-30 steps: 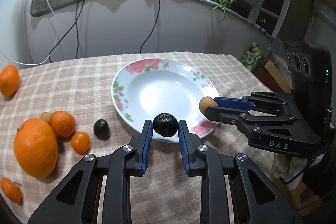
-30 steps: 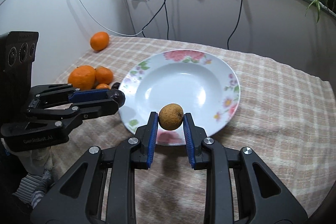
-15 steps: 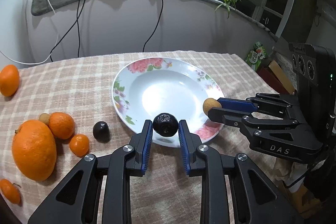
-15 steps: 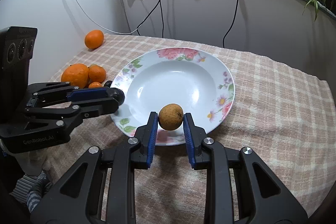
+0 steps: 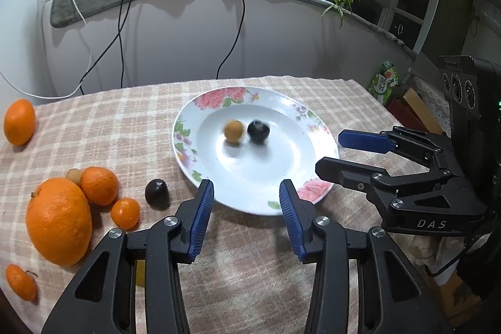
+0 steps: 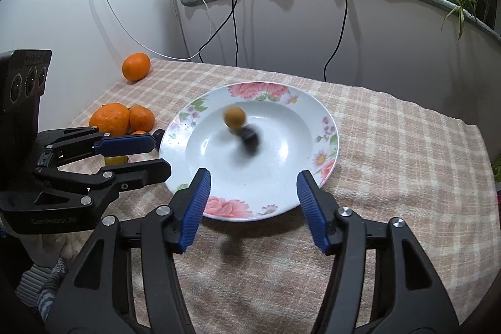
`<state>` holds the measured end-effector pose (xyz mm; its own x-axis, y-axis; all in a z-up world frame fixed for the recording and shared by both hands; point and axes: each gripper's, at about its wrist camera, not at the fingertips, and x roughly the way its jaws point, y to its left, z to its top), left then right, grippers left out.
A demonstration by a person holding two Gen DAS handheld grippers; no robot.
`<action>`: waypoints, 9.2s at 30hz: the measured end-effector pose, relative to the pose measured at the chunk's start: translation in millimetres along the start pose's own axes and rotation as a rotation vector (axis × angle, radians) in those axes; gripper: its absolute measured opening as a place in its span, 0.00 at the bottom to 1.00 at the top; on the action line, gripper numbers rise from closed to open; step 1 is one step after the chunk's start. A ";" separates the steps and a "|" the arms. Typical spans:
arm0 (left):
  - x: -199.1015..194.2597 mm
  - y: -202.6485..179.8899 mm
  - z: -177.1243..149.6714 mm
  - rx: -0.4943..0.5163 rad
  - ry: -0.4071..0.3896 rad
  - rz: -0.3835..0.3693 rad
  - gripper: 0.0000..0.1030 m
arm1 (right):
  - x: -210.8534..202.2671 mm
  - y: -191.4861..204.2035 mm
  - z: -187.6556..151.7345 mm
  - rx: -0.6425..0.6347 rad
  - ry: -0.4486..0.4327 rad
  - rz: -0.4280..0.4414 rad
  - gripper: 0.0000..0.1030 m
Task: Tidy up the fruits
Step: 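Open the left gripper over the plate while the right gripper releases the brown fruit there, then move the left gripper toward a small mandarin while the right gripper approaches the olive-green kiwi, then close the left gripper on the mandarin while the right gripper closes on the kiwi, then carry the mandarin in the left gripper to the plate while the right carries the kiwi, then open the left gripper to drop the mandarin while the right gripper drops the kiwi in the plate, then withdraw both grippers from the plate and move them toward the large orange, then clamp the large orange between the left and right grippers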
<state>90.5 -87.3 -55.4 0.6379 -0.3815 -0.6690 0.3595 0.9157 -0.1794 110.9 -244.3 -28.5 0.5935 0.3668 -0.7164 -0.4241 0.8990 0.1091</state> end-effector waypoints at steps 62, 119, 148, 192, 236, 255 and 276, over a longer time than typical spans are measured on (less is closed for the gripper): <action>-98.4 161.9 -96.0 -0.321 -0.023 0.333 0.46 | 72.3 144.4 7.2 -0.188 0.138 0.243 0.57; -79.2 69.0 -42.4 -0.210 -0.095 0.090 0.34 | -0.1 44.9 0.9 -0.011 0.030 0.111 0.28; -4.3 -15.8 -4.1 -0.013 -0.013 -0.009 0.34 | 2.1 0.6 -3.5 0.005 0.029 0.016 0.28; -1.1 -9.4 -4.0 -0.038 0.013 0.022 0.77 | -3.0 -0.2 -0.2 0.018 0.005 -0.022 0.83; -64.3 125.8 -46.0 -0.211 -0.049 0.204 0.77 | 49.7 120.1 51.0 -0.100 0.079 0.257 0.84; -44.9 149.3 -41.1 -0.291 -0.035 0.082 0.75 | 97.4 161.7 70.3 -0.013 0.196 0.440 0.84; -40.7 148.3 -38.1 -0.283 -0.029 0.070 0.69 | 124.0 169.5 70.6 0.026 0.262 0.448 0.62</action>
<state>91.9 68.9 -82.2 0.6753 -0.3159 -0.6665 0.1124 0.9371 -0.3304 160.9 -29.6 -50.2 0.1656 0.6480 -0.7435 -0.5778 0.6747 0.4593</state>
